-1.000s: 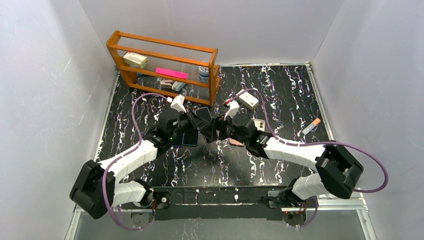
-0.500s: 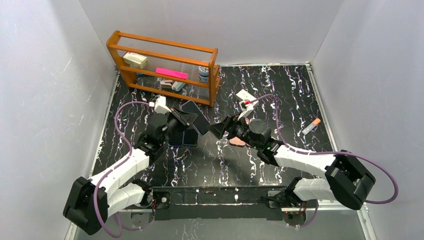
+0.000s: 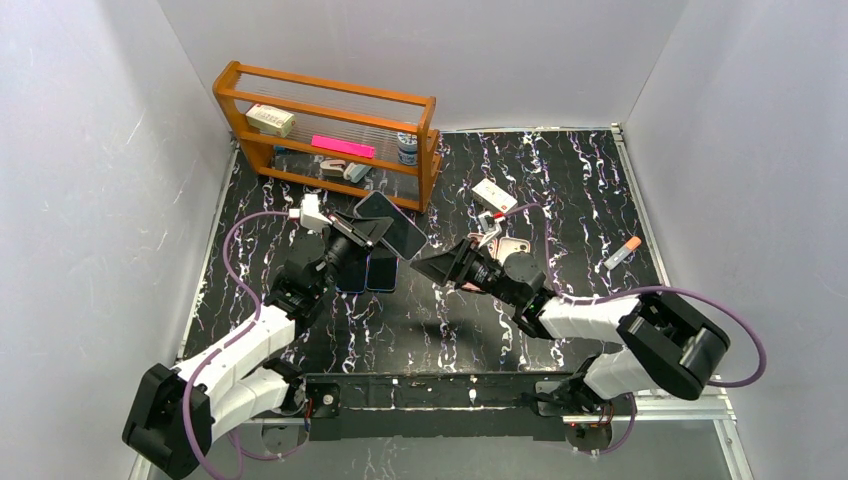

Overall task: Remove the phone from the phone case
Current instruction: Remove the phone case from the phone.

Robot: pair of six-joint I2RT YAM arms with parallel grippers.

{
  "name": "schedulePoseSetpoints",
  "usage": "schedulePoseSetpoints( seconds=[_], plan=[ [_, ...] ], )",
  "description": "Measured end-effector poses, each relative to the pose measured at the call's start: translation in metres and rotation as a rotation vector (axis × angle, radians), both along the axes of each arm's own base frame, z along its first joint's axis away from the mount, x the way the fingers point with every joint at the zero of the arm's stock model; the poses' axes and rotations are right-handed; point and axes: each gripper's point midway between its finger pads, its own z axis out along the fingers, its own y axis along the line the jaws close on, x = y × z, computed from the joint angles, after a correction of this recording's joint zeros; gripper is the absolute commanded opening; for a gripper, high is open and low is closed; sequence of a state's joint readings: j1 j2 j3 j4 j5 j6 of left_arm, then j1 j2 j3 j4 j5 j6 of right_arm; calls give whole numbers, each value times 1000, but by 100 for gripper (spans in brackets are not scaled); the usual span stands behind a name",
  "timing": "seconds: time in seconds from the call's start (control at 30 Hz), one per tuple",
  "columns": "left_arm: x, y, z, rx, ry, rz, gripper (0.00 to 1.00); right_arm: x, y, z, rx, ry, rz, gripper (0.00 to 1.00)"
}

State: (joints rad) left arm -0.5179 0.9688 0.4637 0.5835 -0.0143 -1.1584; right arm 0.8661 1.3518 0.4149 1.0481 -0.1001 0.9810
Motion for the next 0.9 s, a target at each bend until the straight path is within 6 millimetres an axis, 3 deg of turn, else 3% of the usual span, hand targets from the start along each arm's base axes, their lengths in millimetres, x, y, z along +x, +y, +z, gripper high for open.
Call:
schedulePoseSetpoints(
  seconds=[0.5, 0.9],
  plan=[
    [-9, -11, 24, -177, -8, -68, 0, -10, 18, 40, 168, -94, 121, 57],
    [-13, -13, 41, -288, -9, -100, 0, -16, 21, 56, 246, -163, 164, 7]
  ],
)
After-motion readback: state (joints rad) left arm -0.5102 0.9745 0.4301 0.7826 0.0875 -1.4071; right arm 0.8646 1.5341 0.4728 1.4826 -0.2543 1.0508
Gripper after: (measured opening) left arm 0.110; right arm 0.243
